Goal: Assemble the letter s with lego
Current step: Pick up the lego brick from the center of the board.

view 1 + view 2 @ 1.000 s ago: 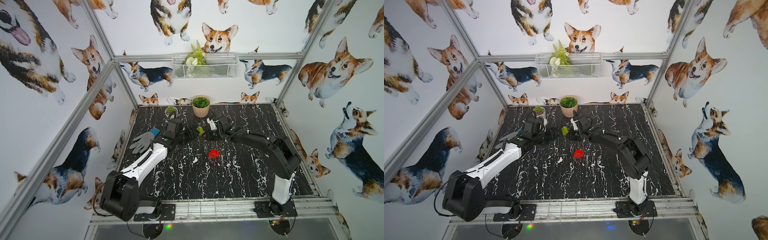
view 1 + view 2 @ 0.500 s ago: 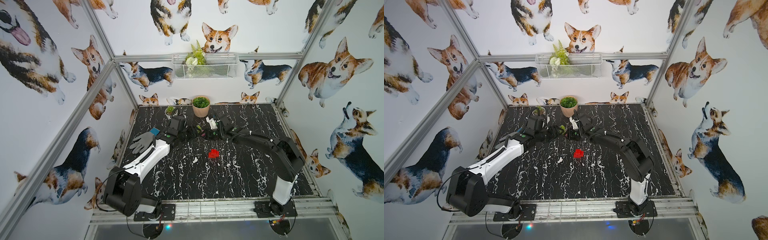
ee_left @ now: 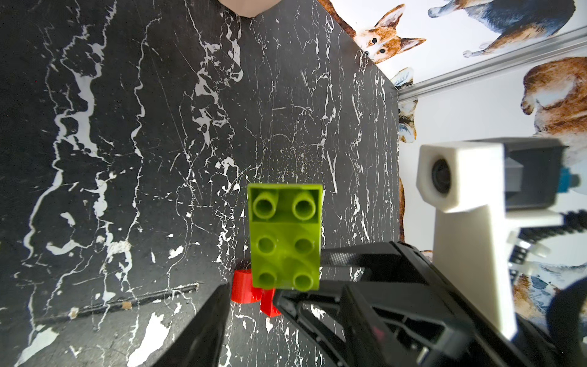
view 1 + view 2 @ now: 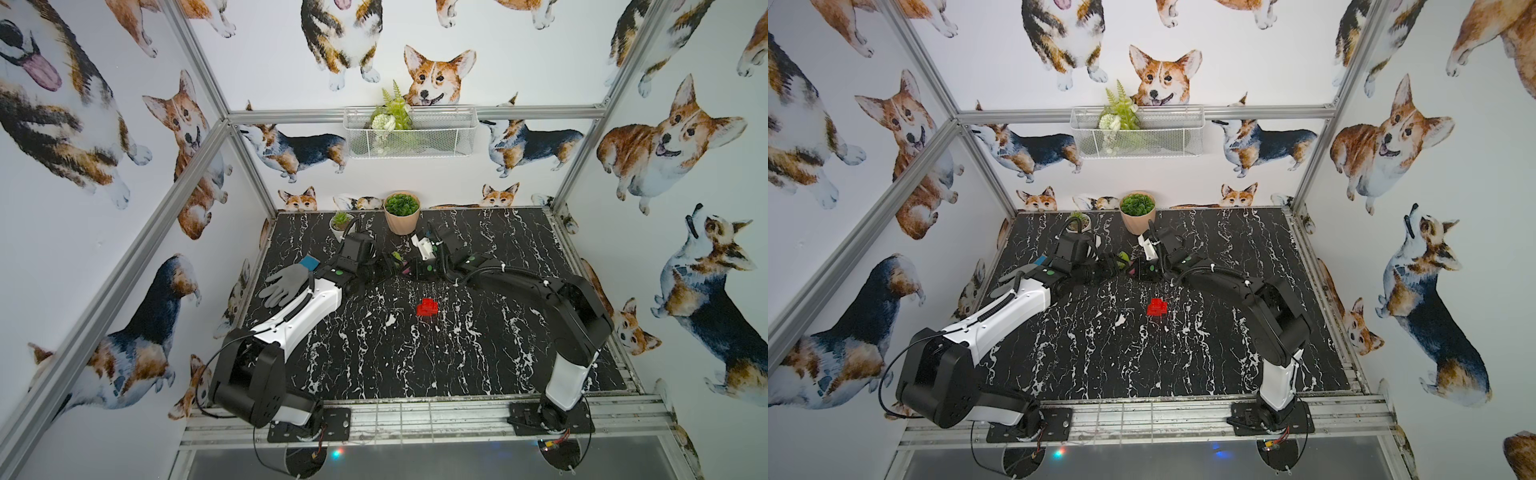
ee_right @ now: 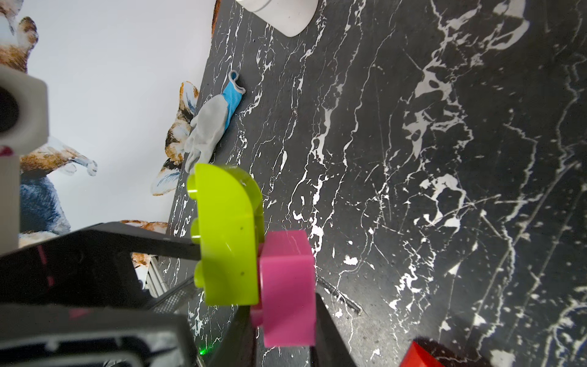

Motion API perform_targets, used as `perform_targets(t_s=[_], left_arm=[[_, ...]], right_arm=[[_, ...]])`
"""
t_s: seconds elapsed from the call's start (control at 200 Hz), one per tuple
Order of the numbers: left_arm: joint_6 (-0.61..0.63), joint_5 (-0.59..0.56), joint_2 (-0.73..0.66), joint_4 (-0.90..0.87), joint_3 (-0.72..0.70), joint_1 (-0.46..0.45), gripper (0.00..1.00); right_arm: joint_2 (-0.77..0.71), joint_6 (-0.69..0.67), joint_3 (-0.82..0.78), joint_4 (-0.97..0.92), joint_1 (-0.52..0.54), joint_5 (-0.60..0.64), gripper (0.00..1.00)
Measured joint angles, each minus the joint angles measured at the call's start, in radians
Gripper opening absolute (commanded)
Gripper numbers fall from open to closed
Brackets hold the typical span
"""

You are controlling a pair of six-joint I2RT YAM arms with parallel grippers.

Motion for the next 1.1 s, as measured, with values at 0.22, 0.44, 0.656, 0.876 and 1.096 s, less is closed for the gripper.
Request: perform_targets(t_s=[0.22,0.44,0.656,0.876,1.096], left_arm=[[-0.003,0.004,0.013,0.01,0.018,-0.001,0.51],[-0.003,0.014,0.021,0.013,0.022,-0.006,0.48],[0.007,0.016,0.032,0.006,0.035,-0.008,0.43],[0.031,0.011,0.042,-0.025,0.057,-0.008,0.39],[0.049,0.014,0.054,-0.045,0.072,-0.008,0.3]], right_arm=[[-0.011,0.022,-0.014,0.007,0.0,-0.012,0.12],[-0.012,0.045,-0.014,0.022,0.002,-0.019,0.12],[-0.014,0.052,-0.014,0.031,0.002,-0.018,0.12],[-0.019,0.053,-0.018,0.035,0.003,-0.018,0.12],[-0.025,0.053,-0.027,0.038,0.003,-0.018,0.19]])
